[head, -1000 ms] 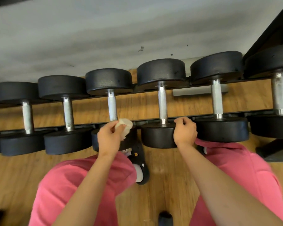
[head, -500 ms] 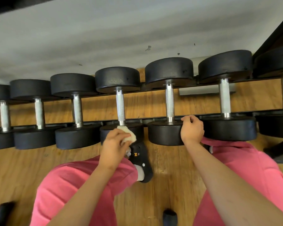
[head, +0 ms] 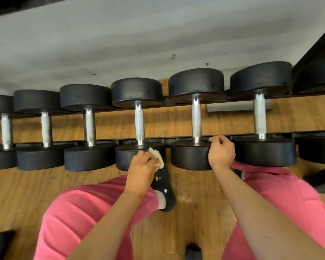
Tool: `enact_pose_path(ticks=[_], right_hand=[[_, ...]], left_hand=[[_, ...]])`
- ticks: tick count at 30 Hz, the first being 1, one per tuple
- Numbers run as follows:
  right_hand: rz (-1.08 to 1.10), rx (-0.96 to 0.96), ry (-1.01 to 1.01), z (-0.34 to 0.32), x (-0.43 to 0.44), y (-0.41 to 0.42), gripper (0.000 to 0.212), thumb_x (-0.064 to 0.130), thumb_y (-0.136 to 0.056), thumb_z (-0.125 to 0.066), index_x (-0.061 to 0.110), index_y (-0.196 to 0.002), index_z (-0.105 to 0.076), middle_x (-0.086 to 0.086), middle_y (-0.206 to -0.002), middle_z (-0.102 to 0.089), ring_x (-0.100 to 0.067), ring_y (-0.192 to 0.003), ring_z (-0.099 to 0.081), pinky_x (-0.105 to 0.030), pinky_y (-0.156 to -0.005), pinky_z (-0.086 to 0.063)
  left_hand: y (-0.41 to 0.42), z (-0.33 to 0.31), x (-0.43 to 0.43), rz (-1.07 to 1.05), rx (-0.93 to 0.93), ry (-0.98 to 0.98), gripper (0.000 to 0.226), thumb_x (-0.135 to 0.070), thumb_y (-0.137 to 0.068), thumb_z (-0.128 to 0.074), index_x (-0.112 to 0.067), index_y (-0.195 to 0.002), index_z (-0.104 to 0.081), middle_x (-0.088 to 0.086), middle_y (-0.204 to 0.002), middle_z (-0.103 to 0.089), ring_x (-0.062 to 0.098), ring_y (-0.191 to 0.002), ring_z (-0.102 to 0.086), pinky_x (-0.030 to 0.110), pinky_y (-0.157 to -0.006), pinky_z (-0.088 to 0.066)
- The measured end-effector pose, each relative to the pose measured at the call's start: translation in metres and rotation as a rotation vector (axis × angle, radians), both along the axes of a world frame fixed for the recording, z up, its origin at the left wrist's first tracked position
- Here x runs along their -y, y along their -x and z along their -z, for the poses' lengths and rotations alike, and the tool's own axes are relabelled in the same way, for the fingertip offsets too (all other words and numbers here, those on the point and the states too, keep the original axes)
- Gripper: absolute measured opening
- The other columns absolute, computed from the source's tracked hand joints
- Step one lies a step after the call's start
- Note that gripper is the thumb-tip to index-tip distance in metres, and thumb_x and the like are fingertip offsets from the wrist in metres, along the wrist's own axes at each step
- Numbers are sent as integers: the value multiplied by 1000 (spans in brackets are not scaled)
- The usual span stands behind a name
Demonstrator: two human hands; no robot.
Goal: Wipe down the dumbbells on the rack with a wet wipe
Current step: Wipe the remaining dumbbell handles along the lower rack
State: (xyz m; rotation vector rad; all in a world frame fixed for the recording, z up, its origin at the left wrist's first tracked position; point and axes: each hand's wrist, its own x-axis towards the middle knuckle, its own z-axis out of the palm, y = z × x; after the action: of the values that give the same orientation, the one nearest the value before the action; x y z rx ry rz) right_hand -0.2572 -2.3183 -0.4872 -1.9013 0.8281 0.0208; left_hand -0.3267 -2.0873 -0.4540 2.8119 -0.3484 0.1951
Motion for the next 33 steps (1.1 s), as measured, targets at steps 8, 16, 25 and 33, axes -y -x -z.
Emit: enact_pose_path(ticks=[8,16,25,33], right_hand=[[-6,-7,18,3,0,0,33,37,-89,-40,24,-88,-71,-9,-105,-64,-35,-101,-56,-43,-87,-47],[-13,-18,11,-1,-1,0,29,33,-90,-44,24,-91,-72,-11,-107,-64,-36,-102,-55,-43,-89,-46],[-20,28,0,-3,1,-1,24,21,-92,-48,27,-78,-66,-8,-97,-67,-32,-94,-58,-44,-88,-47],[-44,36,8,4,2,-1,23,24,-92,-47,29,-83,-68,-8,-105,-65,-32,-99,-58,-41,-86,-47]], left_hand=[[-19,-15,-2,-27,-45,-71,35,1,-55,-85,-9,-86,-70,3,-77,-60,19,-81,-41,33,-64,-37],[-119,-72,-6,-179,60,65,28,-9,-91,-61,-6,-119,-65,11,-108,-58,26,-105,-48,31,-88,-41],[-186,-79,1,-40,82,-303,25,-2,-79,-73,-4,-104,-73,15,-101,-64,34,-98,-55,42,-78,-46],[-179,-76,-9,-17,201,-324,28,4,-61,-85,-4,-86,-76,12,-84,-66,34,-82,-59,40,-67,-49]])
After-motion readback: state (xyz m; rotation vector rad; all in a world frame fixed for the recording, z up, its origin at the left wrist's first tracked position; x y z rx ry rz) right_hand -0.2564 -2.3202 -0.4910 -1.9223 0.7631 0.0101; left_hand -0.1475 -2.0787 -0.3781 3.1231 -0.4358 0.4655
